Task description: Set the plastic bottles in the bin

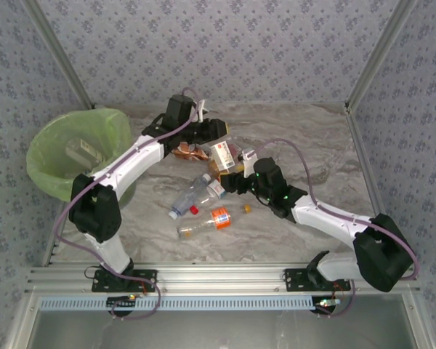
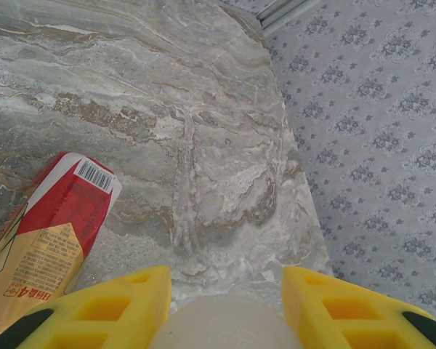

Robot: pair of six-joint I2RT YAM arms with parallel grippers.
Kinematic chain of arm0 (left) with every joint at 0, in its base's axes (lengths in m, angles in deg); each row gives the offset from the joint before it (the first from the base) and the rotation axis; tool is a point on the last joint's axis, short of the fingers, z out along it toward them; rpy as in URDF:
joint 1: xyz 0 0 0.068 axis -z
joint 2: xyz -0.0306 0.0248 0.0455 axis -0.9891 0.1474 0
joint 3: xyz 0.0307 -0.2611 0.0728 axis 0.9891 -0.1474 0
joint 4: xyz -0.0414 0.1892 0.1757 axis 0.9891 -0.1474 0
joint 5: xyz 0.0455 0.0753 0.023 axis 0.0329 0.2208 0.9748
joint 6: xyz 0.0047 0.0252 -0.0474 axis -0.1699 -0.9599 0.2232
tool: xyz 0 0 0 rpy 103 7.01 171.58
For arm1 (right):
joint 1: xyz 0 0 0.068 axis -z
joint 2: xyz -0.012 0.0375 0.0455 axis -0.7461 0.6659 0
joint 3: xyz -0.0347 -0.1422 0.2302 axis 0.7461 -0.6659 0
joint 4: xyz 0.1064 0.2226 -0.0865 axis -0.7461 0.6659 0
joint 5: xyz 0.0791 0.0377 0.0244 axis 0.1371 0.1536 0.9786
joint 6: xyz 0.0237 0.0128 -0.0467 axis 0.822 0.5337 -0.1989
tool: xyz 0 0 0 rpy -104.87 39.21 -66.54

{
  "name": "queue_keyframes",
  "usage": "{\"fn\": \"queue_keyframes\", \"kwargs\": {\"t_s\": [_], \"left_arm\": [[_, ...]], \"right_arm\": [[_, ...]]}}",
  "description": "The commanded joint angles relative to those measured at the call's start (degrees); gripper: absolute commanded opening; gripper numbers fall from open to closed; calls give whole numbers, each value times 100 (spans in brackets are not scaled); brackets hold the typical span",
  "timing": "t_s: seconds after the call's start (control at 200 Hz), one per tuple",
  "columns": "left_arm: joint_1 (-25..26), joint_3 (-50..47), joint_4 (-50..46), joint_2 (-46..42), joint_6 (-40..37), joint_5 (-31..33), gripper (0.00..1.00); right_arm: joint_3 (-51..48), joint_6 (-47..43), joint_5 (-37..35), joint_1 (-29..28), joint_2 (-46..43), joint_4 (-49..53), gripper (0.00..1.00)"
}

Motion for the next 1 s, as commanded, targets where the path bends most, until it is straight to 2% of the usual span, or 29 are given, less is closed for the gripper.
{"fn": "queue_keyframes", "kwargs": {"t_s": [0.0, 0.125, 0.175, 0.19, 0.555, 0.884, 0.999], "left_arm": [[84, 76, -33, -45, -145, -50, 0], [42, 32, -9, -80, -119, -31, 0], [11, 6, -1, -99, -78, 7, 0], [1, -3, -9, -114, -68, 21, 0], [-248, -244, -37, -301, 33, 275, 0], [-381, -142, -80, -405, -37, 203, 0], [-419, -131, -100, -514, -102, 223, 0]], "right_arm": [[259, 129, 24, 18, 25, -264, 69], [299, 155, 47, 91, 30, -149, 84], [299, 88, 101, 101, -4, -123, 98], [292, 64, 118, 106, -8, -111, 99], [36, -383, -308, 149, -697, 656, 99], [-473, -47, -1783, 174, -1477, 859, 99], [-506, -5, -2072, 197, -1621, 969, 99]]}}
